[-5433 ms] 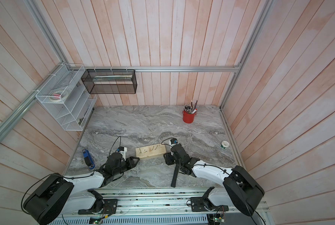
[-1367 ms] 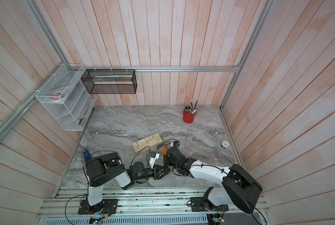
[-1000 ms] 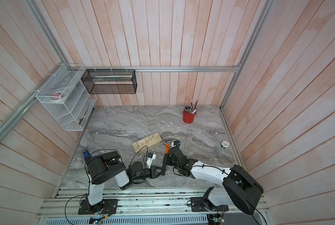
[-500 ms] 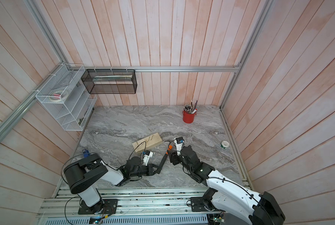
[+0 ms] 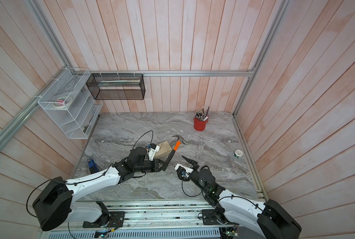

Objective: Use a claw hammer to pull out a nail
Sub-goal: Pick up the hammer at the center of the board.

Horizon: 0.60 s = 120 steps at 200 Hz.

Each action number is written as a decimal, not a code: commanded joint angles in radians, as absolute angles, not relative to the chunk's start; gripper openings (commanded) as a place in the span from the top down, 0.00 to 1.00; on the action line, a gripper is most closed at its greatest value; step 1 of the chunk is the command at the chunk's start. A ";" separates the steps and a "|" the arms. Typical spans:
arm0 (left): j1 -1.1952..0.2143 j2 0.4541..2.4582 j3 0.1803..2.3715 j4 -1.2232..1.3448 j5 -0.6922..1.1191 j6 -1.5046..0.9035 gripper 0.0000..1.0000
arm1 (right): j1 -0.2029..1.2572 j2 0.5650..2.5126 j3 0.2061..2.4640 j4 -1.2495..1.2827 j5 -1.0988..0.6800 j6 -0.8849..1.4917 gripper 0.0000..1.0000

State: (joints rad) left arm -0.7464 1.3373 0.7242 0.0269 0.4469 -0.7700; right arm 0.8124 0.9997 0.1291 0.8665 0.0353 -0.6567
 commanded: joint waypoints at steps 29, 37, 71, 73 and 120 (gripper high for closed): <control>-0.733 1.288 0.799 -0.043 0.601 -0.718 1.00 | 0.863 1.340 0.154 1.376 0.118 -0.968 0.27; -0.732 1.281 0.799 -0.042 0.611 -0.726 1.00 | 0.862 1.398 0.163 1.428 0.116 -0.996 0.26; -0.726 1.257 0.802 -0.056 0.623 -0.742 1.00 | 0.863 1.564 0.200 1.555 0.084 -1.045 0.27; -0.725 1.257 0.802 -0.055 0.626 -0.744 1.00 | 0.862 1.571 0.203 1.555 0.078 -1.049 0.27; -0.711 1.257 0.792 0.005 0.684 -0.792 1.00 | 0.891 1.743 0.268 1.695 0.085 -1.101 0.36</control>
State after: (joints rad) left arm -0.7204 1.3014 0.7452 -0.1455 0.6186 -0.7982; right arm 0.8734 1.6852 0.2348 1.5494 0.0841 -1.0565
